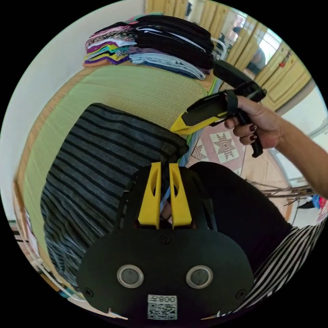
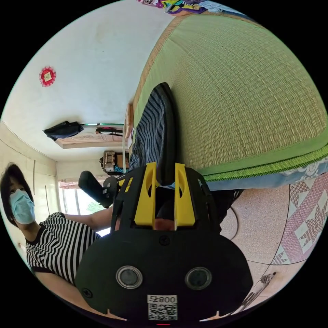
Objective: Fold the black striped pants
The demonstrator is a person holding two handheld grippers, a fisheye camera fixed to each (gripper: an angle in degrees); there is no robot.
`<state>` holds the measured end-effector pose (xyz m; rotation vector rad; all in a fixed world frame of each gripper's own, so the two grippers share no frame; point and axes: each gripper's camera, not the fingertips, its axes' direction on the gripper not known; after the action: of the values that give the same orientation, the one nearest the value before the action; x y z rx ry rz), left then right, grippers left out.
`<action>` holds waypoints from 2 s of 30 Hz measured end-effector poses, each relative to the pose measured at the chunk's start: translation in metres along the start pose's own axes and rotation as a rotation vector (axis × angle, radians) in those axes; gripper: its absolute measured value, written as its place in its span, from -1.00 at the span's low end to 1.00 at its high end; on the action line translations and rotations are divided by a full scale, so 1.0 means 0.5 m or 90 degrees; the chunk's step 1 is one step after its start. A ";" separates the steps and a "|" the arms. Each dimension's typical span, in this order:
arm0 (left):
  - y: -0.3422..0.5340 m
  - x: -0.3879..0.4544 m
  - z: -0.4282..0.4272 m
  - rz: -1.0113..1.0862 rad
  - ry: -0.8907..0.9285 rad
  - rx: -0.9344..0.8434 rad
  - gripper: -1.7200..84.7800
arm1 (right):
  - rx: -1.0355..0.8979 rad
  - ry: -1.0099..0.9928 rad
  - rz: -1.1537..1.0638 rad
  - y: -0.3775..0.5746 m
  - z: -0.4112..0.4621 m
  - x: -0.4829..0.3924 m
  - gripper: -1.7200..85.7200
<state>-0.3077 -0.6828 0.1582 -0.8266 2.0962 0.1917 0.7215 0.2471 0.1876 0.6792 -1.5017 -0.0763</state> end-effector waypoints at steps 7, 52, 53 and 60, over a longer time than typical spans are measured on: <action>0.071 -0.032 -0.061 -0.061 0.049 0.084 -0.89 | 0.031 0.011 -0.010 -0.109 -0.001 -0.012 -0.72; 0.991 -0.634 -0.184 -0.256 0.375 0.460 -0.90 | 0.127 0.176 -0.121 -0.082 0.795 -0.561 -0.82; 1.015 -0.648 -0.184 -0.265 0.377 0.467 -0.90 | 0.125 0.177 -0.124 -0.080 0.823 -0.571 -0.82; 1.297 -0.798 -0.175 -0.386 0.380 0.548 -0.90 | 0.064 0.195 -0.152 -0.070 1.170 -0.655 -0.82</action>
<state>-0.6010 -0.0244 0.4192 -0.9702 2.0089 -1.3218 0.1571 0.1524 -0.1638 0.9064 -1.1324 -0.0746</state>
